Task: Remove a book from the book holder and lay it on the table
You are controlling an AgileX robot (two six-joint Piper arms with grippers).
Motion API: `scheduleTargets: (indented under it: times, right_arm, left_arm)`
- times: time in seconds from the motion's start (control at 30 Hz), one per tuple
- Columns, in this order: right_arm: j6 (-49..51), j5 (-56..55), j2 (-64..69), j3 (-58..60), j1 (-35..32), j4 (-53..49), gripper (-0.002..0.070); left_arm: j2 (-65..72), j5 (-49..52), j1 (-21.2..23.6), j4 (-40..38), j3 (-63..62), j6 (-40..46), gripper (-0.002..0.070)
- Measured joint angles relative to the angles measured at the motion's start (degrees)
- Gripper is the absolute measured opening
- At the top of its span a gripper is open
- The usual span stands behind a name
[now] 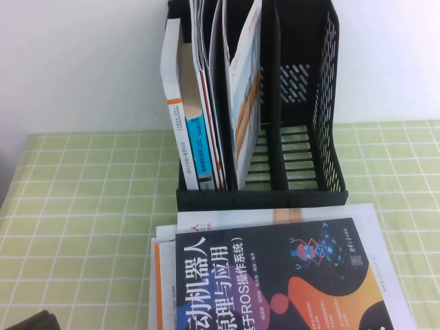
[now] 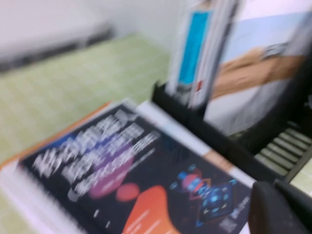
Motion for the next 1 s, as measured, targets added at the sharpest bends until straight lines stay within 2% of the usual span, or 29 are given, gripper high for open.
scheduleTargets:
  times: [0.1, 0.2, 0.4, 0.73, 1.0]
  right_arm:
    - [11.1, -0.2, -7.6, 4.3, 0.0, -7.8, 0.0003]
    - [14.2, -0.6, -13.1, 6.5, 0.0, -9.9, 0.0003]
    - [15.3, -0.6, -18.5, 8.1, 0.0, -10.3, 0.0003]
    - [15.3, -0.6, -18.7, 8.2, 0.0, -10.3, 0.0003]
    - [15.3, -0.6, -18.7, 8.2, 0.0, -10.3, 0.0003]
  left_arm:
    - [0.0, -0.9, 0.0, -0.2, 0.4, 0.0, -0.0003]
    - [0.0, -1.3, 0.0, -0.2, 0.4, 0.0, -0.0003]
    - [0.0, -0.8, 0.0, -0.2, 0.4, 0.0, -0.0003]
    - [0.0, 0.6, 0.0, -0.1, 1.0, 0.0, -0.0003]
    - [-0.5, -3.1, 0.0, 12.6, 7.3, 0.2, -0.0003]
